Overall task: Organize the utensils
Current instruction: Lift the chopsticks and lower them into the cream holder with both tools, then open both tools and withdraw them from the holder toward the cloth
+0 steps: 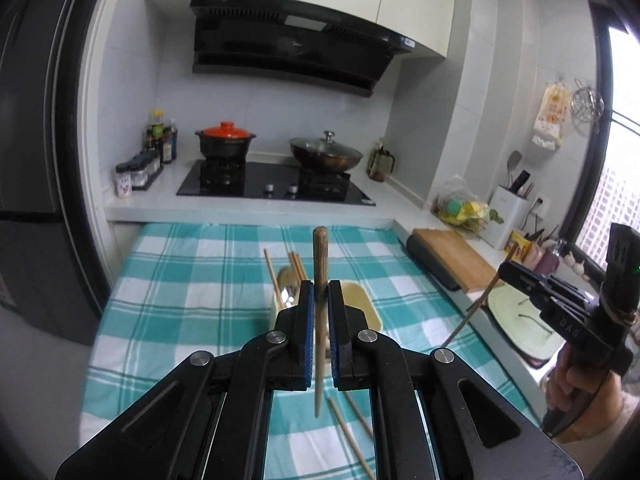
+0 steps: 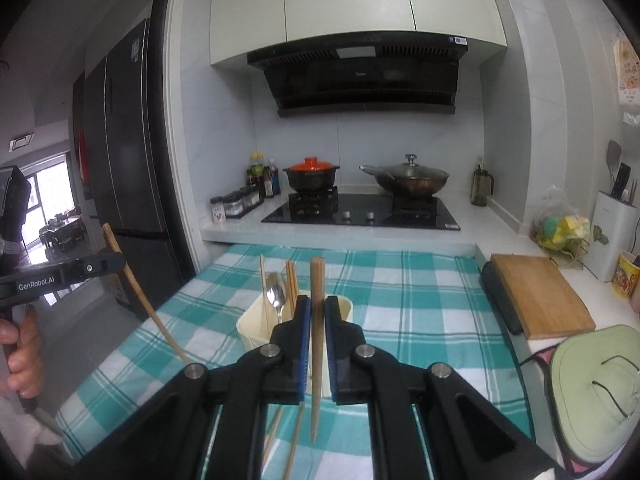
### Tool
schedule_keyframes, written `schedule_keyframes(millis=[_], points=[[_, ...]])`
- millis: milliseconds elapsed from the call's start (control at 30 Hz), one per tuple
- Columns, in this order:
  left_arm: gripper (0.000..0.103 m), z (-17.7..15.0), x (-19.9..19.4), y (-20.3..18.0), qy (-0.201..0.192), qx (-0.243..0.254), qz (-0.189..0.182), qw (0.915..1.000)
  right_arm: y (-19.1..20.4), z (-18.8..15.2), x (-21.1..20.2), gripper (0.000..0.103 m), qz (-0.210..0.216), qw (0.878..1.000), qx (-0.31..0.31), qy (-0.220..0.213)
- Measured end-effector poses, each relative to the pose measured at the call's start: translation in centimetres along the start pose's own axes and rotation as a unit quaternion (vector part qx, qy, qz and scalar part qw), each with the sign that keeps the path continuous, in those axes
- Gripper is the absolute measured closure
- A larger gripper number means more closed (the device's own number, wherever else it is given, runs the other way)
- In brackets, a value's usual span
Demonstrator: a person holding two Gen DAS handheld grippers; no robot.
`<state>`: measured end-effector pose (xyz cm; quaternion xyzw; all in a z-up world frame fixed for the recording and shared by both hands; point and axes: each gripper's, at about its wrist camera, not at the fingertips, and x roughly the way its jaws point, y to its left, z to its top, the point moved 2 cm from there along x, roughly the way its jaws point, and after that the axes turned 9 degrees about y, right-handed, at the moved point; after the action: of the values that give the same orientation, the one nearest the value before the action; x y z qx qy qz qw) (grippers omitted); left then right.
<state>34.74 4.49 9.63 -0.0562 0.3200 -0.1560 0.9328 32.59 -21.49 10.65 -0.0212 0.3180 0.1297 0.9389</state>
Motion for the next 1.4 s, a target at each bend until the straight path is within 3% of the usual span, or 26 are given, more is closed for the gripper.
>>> schedule_keyframes(millis=[233, 400, 500, 767, 900, 967, 1033, 1100, 1233, 1400], points=[[0.098, 6.1, 2.2, 1.2, -0.032, -0.028, 0.011, 0.9990, 0.2, 7.8, 2.9, 0.096, 0.005, 0.999, 0.005, -0.040], [0.098, 7.5, 6.6, 1.3, -0.028, -0.037, 0.019, 0.9987, 0.4, 9.5, 7.3, 0.096, -0.003, 0.999, 0.000, -0.039], [0.098, 6.9, 10.5, 1.6, 0.003, -0.048, 0.019, 0.9986, 0.4, 8.7, 10.9, 0.096, -0.009, 1.000, -0.008, -0.009], [0.099, 3.6, 19.4, 2.3, 0.096, -0.051, 0.039, 0.9933, -0.5, 4.1, 20.6, 0.096, -0.005, 0.991, -0.006, 0.136], [0.098, 3.0, 21.4, 2.7, 0.118, -0.059, 0.044, 0.9903, -0.7, 3.3, 22.6, 0.095, -0.006, 0.988, 0.001, 0.152], [0.092, 3.2, 21.5, 2.9, 0.121, -0.062, 0.046, 0.9896, -1.0, 3.6, 22.9, 0.092, -0.006, 0.989, 0.011, 0.149], [0.063, 3.6, 20.4, 3.2, 0.116, -0.069, 0.042, 0.9900, -1.1, 4.2, 22.7, 0.086, -0.006, 0.989, 0.026, 0.142], [0.045, 4.0, 18.2, 3.4, 0.093, -0.071, 0.036, 0.9925, -1.3, 5.0, 21.3, 0.079, -0.001, 0.991, 0.040, 0.125], [0.031, 3.6, 13.1, 3.4, 0.082, -0.045, 0.036, 0.9950, -1.3, 6.5, 16.6, 0.076, 0.003, 0.996, 0.036, 0.083], [0.014, -1.9, 7.2, 3.0, 0.105, -0.003, 0.039, 0.9936, -1.2, 5.0, 9.6, 0.060, 0.017, 0.998, 0.019, 0.055]])
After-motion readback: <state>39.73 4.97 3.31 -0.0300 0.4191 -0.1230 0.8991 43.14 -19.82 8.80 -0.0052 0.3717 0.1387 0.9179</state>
